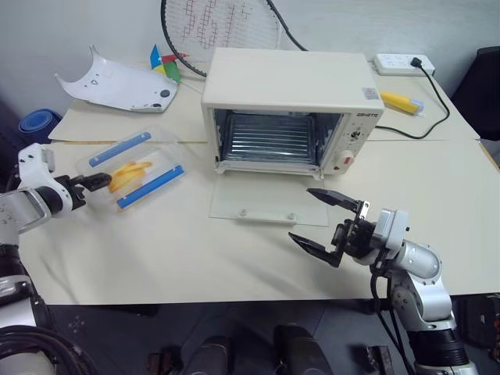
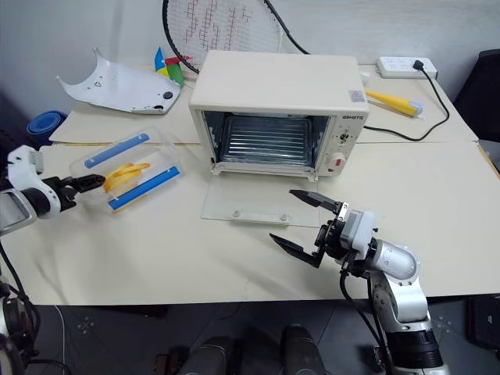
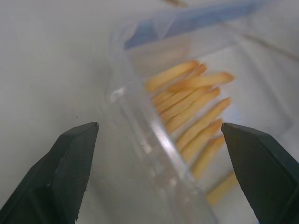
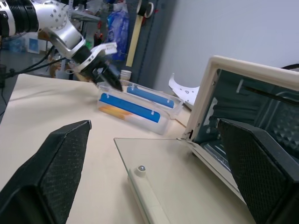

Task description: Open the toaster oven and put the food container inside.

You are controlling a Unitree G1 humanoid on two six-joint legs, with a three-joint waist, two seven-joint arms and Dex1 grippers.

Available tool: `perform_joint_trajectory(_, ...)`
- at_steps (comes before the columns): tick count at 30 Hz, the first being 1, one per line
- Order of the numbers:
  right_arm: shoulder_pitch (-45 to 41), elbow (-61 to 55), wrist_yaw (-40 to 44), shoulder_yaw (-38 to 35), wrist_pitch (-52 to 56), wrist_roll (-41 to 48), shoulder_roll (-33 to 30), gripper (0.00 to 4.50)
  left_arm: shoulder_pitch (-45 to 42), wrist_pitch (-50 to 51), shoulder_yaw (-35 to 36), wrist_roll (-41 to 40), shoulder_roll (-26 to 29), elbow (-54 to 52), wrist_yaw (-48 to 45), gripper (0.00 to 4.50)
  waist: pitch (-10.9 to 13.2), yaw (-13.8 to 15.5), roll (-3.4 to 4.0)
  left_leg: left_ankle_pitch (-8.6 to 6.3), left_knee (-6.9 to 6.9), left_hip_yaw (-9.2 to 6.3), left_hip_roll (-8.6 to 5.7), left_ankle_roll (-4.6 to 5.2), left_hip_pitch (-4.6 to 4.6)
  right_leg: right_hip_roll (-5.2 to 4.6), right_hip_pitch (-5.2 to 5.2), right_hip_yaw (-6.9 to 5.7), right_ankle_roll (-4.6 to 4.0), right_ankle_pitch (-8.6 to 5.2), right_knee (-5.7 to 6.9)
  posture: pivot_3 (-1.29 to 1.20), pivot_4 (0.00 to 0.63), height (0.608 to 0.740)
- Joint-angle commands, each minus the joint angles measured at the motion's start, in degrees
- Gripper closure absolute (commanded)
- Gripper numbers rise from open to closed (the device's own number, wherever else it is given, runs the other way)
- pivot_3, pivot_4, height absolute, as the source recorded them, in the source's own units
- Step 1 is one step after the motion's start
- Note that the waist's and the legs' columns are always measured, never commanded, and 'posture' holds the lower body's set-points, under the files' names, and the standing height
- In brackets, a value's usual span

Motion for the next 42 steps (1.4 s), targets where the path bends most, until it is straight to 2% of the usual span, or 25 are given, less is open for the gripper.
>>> perform_joint_trajectory(1, 0.7, -2.6, -2.1, -0.4, -0.7, -0.2, 0.4, 0.00, -3.7, -3.1, -1.8, 5.0, 2.3, 3.6, -2.0, 0.95, 0.0, 0.0, -0.01, 0.00, 0.02, 0.00, 0.00, -0.01, 0.00, 0.00, -0.02, 0.01, 0.00, 0.00, 0.00, 0.00, 0.150, 0.740)
perform_joint_trajectory(7, 2.1, -2.8, -3.5, -0.6, -1.9, -1.2, 0.2, 0.00, -5.6, -4.8, -1.7, 8.2, 1.7, 6.1, -4.9, 2.83, 0.0, 0.0, -0.01, 0.01, 0.02, 0.01, 0.00, -0.02, 0.00, -0.01, -0.06, 0.06, 0.00, 0.00, 0.04, 0.00, 0.150, 0.740)
perform_joint_trajectory(13, 3.2, -2.7, -3.7, -0.9, -2.5, -1.3, -0.5, 0.00, -5.8, -2.6, -0.9, 9.3, 5.4, 3.7, -9.3, 4.42, 0.0, -0.3, -0.01, 0.01, 0.04, 0.01, 0.01, -0.04, -0.01, 0.00, -0.08, 0.08, 0.00, 0.00, 0.07, 0.00, 0.150, 0.740)
perform_joint_trajectory(18, 4.3, -2.4, -3.7, -2.2, -2.3, -1.4, -1.8, 0.00, -1.8, 3.7, -4.1, 7.9, 10.4, -9.4, -16.7, 4.49, 0.0, -0.3, -0.03, 0.00, -0.01, 0.00, 0.00, -0.01, -0.08, -0.02, -0.14, 0.09, 0.00, 0.00, 0.24, 0.00, 0.150, 0.740)
perform_joint_trajectory(23, 5.8, -2.7, -4.4, -3.2, -1.6, -1.5, -3.5, 0.00, -0.6, 15.5, -4.3, 3.7, 9.2, -24.3, -17.6, 4.49, 0.0, 0.5, -0.03, -0.02, 0.06, 0.00, -0.02, 0.03, -0.09, -0.05, -0.07, 0.11, 0.00, 0.00, 0.11, 0.00, 0.150, 0.740)
perform_joint_trajectory(25, 6.8, -2.4, -4.6, -3.8, -1.6, -1.3, -4.1, 0.00, -3.5, 22.2, -3.8, 2.9, 5.0, -28.2, -14.5, 4.49, 0.0, 1.2, -0.03, -0.02, 0.09, 0.01, -0.01, 0.03, -0.08, -0.05, -0.07, 0.12, 0.00, 0.00, 0.04, 0.00, 0.150, 0.740)
perform_joint_trajectory(29, 8.8, -2.3, -4.7, -4.8, -2.3, -1.3, -4.4, 0.00, -9.0, 31.0, -2.9, 3.0, -7.7, -36.6, -8.7, 4.49, 0.0, 2.4, -0.07, -0.01, 0.25, -0.02, -0.02, 0.02, -0.09, -0.04, 0.01, 0.10, 0.00, 0.00, 0.06, 0.00, 0.150, 0.740)
perform_joint_trajectory(33, 11.7, -2.6, -4.8, -5.8, -3.3, -1.2, -4.5, 0.00, -14.2, 32.5, -3.4, 4.3, -17.9, -37.8, -3.3, 4.49, 0.0, 2.3, -0.11, -0.01, 0.29, 0.00, -0.03, 0.01, -0.09, -0.02, 0.00, 0.09, 0.01, 0.00, 0.06, 0.00, 0.150, 0.740)
perform_joint_trajectory(42, 18.6, -5.8, -7.5, -7.3, -5.5, -2.1, -3.5, 0.00, -17.5, 27.4, -7.8, 10.3, -29.4, -34.4, 2.7, 4.49, 0.0, 1.8, -0.11, 0.01, 0.26, 0.06, 0.02, -0.08, -0.06, 0.03, -0.04, 0.11, 0.01, 0.00, 0.08, 0.00, 0.150, 0.740)
